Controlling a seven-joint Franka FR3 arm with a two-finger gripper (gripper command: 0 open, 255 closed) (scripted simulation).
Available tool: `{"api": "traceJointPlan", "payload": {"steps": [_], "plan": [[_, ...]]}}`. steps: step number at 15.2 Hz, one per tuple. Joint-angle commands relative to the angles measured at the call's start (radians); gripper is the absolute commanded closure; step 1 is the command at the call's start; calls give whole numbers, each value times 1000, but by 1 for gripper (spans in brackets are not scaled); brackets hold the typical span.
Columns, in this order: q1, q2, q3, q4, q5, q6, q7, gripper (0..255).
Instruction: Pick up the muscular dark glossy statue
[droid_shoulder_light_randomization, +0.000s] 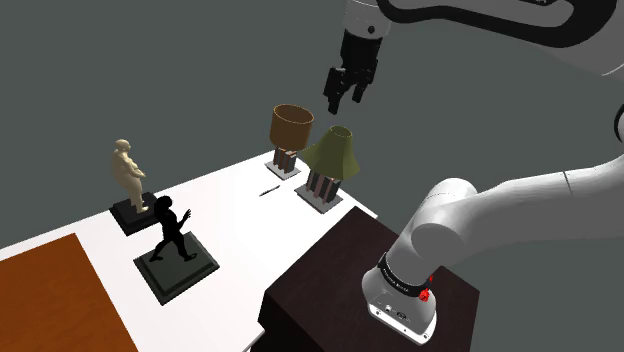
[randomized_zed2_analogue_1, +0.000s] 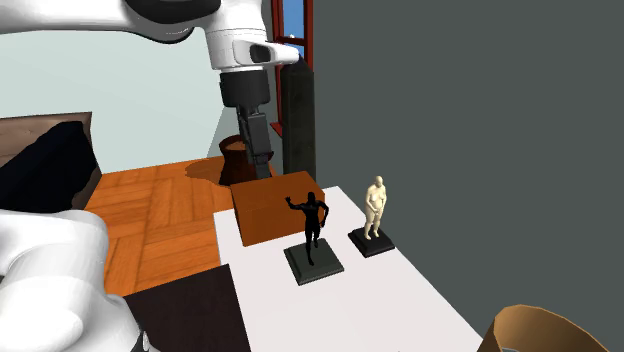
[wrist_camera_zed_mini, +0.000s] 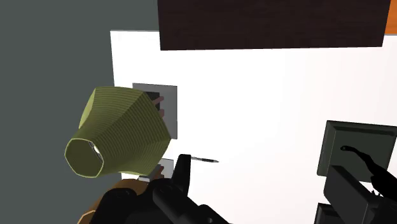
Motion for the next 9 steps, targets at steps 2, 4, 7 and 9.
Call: {"api": "traceJointPlan", "payload": {"steps": [2,4,7,9], "plan": [[6,14,10,-14,10,26,13,0],[17,45,30,-37,28,79,39,0],[33,100,61,-65,53,160,76,0],[43,143,82,-77,67,214,100,0]]}}
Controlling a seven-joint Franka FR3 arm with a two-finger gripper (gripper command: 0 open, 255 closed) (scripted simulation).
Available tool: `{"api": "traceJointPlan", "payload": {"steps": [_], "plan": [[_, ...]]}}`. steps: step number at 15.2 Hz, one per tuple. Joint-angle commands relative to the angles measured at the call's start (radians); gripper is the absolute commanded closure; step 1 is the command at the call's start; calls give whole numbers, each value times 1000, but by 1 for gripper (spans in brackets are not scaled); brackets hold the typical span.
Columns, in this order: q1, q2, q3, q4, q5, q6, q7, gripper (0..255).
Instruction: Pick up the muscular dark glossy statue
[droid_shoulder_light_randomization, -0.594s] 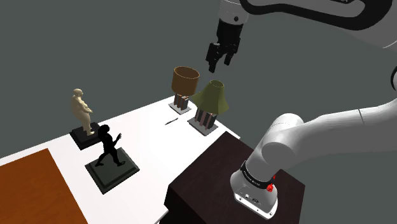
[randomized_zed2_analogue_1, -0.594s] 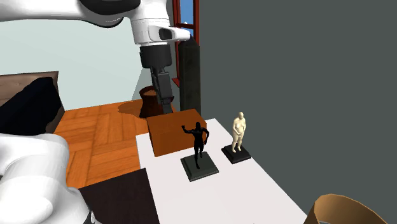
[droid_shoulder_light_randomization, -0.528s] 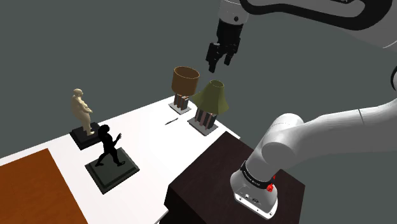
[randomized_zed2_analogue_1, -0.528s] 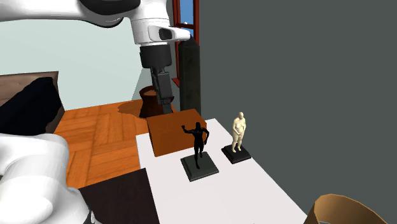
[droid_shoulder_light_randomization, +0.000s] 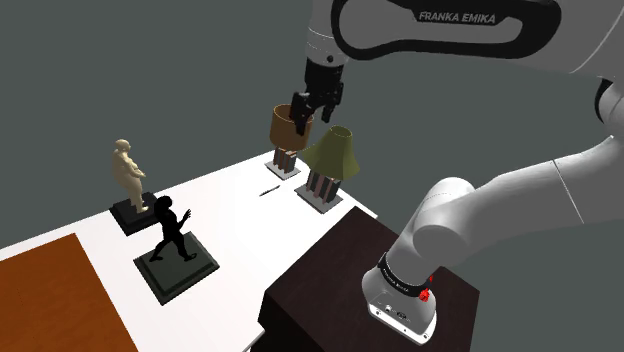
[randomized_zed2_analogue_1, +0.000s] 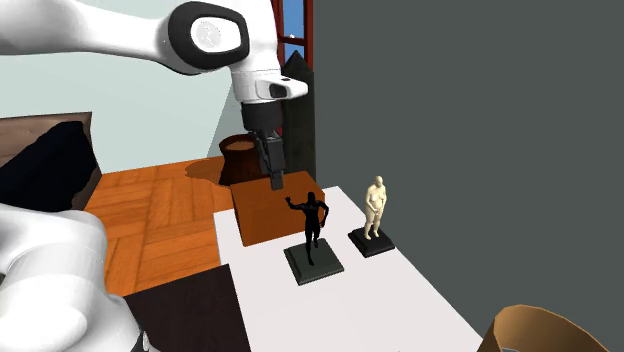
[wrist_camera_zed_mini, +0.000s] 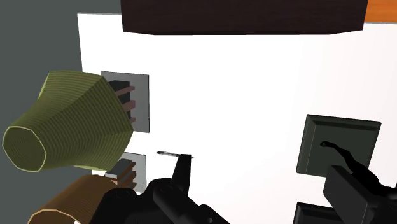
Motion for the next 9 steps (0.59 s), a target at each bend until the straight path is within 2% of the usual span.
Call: {"api": "traceJointPlan", "payload": {"steps": [1,9], "plan": [[10,49,21,-9,14,59,25,0],[42,267,109,1,42,268,123,0]]}}
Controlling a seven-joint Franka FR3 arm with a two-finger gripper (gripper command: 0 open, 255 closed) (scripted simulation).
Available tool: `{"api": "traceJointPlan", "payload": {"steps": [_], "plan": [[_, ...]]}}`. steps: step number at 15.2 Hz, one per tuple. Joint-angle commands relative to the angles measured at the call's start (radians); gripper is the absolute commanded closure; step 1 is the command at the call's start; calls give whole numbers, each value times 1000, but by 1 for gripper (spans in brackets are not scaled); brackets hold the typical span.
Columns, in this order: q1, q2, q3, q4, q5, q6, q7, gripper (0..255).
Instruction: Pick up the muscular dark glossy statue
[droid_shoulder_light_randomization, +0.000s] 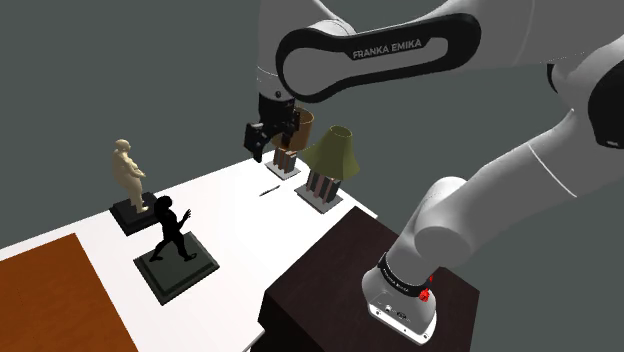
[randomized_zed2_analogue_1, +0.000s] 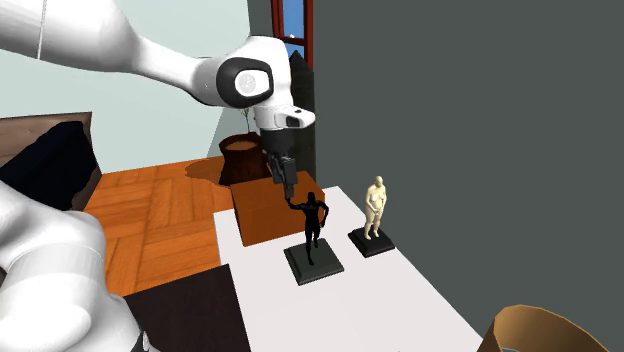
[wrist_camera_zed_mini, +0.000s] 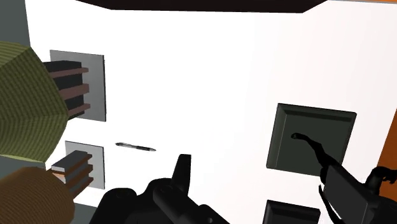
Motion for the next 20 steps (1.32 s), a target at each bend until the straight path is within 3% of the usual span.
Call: {"api": "traceJointPlan", "payload": {"steps": [1,12,20], "plan": [[6,60,21,13,1,49,24,0],[48,439,116,169,-83,265,192,0],[128,733,122,375,-197,342,314,0]]}}
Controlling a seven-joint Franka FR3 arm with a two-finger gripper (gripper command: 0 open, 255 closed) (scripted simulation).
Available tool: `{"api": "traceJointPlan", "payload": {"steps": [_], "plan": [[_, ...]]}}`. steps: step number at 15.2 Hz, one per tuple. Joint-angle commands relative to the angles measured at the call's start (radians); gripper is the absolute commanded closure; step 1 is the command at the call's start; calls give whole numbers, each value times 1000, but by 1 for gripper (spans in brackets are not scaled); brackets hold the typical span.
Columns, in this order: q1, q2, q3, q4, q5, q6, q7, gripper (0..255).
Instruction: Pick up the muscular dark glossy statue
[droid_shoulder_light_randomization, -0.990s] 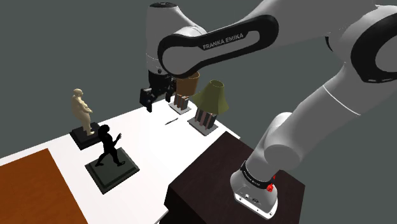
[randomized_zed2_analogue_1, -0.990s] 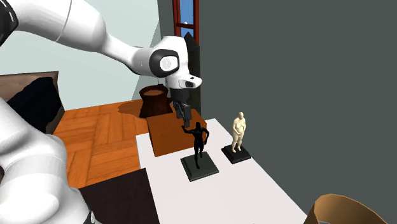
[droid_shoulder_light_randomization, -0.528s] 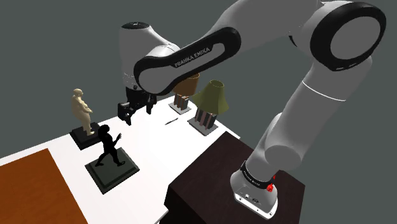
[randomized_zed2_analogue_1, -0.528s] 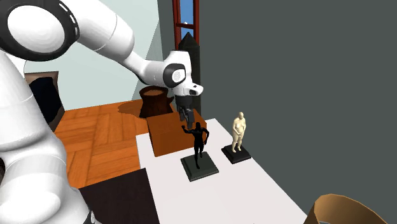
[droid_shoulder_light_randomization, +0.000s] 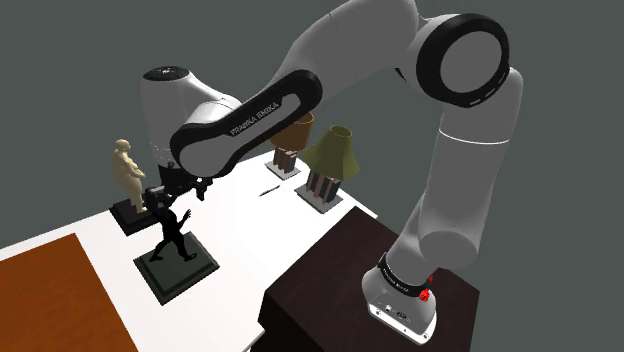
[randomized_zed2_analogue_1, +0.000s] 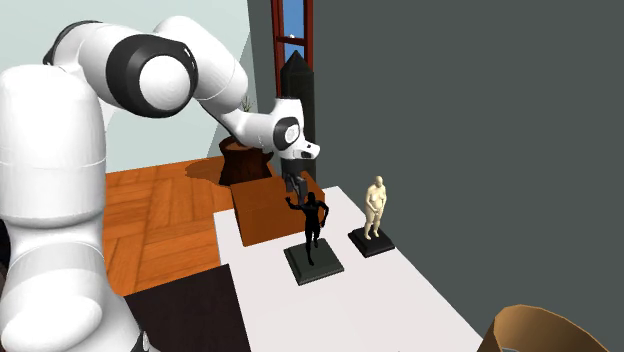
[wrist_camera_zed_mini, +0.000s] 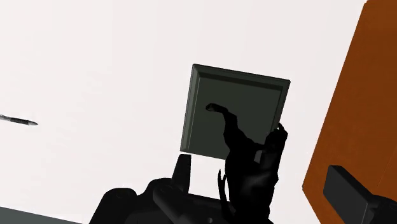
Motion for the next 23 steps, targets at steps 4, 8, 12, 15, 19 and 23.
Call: {"api": "traceJointPlan", "payload": {"steps": [4,8,12,15,19,23], "plan": [[35,102,-10,66,-39,33,38,0],[43,139,-23,61,-60,73,53,0],[47,154,-28,60,-68,88,58,255],[48,155,-28,60,-69,89,59,255],[48,155,-28,60,-69,88,59,255],[42,135,-21,61,-58,69,51,255]]}}
